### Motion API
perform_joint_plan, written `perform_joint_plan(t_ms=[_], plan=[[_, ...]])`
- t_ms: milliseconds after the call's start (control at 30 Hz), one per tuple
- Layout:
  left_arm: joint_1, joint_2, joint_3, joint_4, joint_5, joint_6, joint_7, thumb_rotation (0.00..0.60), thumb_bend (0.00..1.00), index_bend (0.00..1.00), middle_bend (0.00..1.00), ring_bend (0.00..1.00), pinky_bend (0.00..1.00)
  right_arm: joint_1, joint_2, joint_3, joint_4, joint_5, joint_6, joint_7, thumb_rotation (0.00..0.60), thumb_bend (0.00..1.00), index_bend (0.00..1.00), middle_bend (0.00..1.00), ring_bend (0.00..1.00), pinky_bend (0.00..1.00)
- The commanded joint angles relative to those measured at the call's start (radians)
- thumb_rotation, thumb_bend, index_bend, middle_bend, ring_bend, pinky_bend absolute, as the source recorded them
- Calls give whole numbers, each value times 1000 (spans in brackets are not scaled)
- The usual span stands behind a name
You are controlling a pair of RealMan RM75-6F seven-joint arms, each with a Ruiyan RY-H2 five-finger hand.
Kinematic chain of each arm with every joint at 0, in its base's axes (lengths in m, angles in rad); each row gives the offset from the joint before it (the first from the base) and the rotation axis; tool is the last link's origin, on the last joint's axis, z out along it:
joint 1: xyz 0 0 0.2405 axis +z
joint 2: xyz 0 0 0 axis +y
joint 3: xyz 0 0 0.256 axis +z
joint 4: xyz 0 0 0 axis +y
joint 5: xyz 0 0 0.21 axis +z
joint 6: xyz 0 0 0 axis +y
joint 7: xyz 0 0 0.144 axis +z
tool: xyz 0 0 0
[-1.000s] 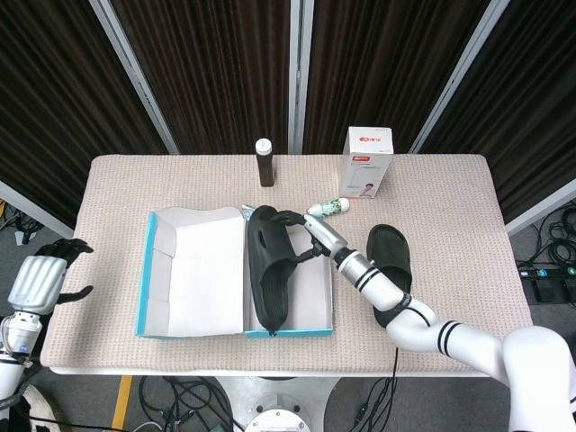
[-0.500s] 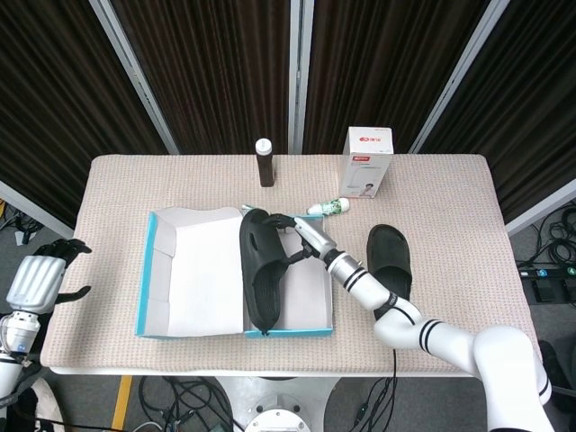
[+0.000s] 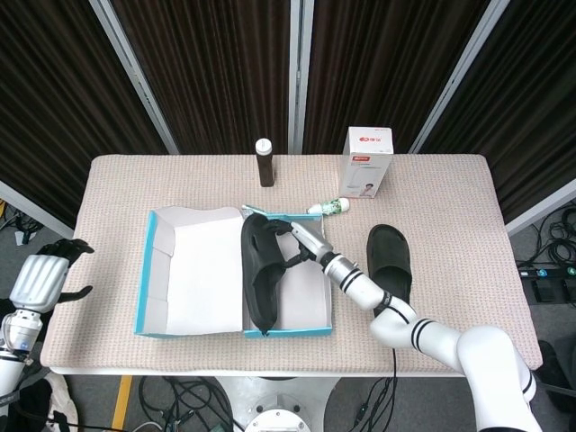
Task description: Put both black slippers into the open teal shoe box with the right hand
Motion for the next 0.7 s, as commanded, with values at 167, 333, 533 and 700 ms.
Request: perform_joint_plan(t_ms=[167, 333, 533, 700], plan=[[3, -1, 5, -1, 2, 1, -3, 600, 134, 310, 258, 219, 322, 17, 14, -21, -8, -8, -38, 13, 600, 141, 258, 435, 247, 235], [3, -1, 6, 0, 1, 1, -9, 600, 135, 310, 258, 219, 322, 21, 29, -38, -25, -23, -40, 36, 600, 54, 196, 349, 152, 235], [3, -4, 7, 3, 0, -2, -10, 600, 134, 313, 258, 219, 323, 24, 41, -42, -27, -22, -40, 45, 600, 0, 163, 320, 122, 235], [2, -6, 7, 3, 1, -1, -10, 600, 135, 315, 258, 219, 323, 28, 56, -48, -40, -22, -49, 54, 600, 0, 147, 292, 95, 233]])
